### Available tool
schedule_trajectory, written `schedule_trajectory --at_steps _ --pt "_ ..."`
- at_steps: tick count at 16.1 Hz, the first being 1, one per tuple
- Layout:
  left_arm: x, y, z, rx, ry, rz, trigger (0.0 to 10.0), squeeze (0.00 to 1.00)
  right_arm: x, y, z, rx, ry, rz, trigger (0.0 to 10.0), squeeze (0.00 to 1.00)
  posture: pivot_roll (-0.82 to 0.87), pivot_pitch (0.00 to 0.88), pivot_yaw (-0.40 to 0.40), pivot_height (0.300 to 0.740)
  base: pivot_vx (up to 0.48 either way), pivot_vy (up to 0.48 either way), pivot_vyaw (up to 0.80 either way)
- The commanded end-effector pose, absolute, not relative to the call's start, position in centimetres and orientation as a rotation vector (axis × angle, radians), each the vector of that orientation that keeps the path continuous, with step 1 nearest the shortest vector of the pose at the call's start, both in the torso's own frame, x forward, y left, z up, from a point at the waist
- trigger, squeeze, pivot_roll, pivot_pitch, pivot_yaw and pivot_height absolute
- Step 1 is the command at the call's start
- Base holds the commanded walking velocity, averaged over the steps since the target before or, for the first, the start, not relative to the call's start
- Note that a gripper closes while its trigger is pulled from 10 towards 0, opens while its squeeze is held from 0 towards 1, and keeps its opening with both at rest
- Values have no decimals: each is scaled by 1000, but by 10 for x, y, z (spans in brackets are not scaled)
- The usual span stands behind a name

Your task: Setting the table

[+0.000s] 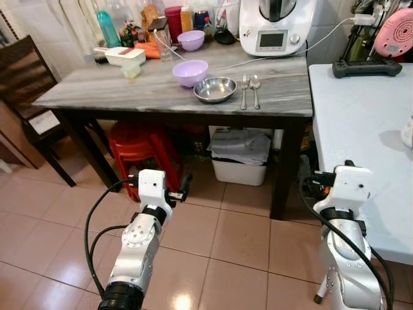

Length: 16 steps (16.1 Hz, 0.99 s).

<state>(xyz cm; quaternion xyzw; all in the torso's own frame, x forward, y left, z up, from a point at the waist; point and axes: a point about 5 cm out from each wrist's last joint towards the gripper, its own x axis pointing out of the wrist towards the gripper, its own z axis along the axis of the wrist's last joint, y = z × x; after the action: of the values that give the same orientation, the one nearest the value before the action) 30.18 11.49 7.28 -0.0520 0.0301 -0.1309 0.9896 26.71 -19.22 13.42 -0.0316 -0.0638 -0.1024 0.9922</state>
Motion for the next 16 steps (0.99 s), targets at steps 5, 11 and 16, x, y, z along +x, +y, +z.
schedule_trajectory --at_steps 5,11,16 --pt "302 120 72 -98 55 -249 10000 0 268 -186 133 -48 -128 -188 10000 0 -186 0 145 740 0 0 -110" --pt "298 119 78 -135 39 -287 10000 0 263 -187 133 -56 -115 -178 10000 0 -195 13 133 740 0 0 -800" --pt "299 117 90 -160 3 -270 10000 0 257 -186 129 -42 -88 -171 10000 0 -203 23 129 740 0 0 -480"
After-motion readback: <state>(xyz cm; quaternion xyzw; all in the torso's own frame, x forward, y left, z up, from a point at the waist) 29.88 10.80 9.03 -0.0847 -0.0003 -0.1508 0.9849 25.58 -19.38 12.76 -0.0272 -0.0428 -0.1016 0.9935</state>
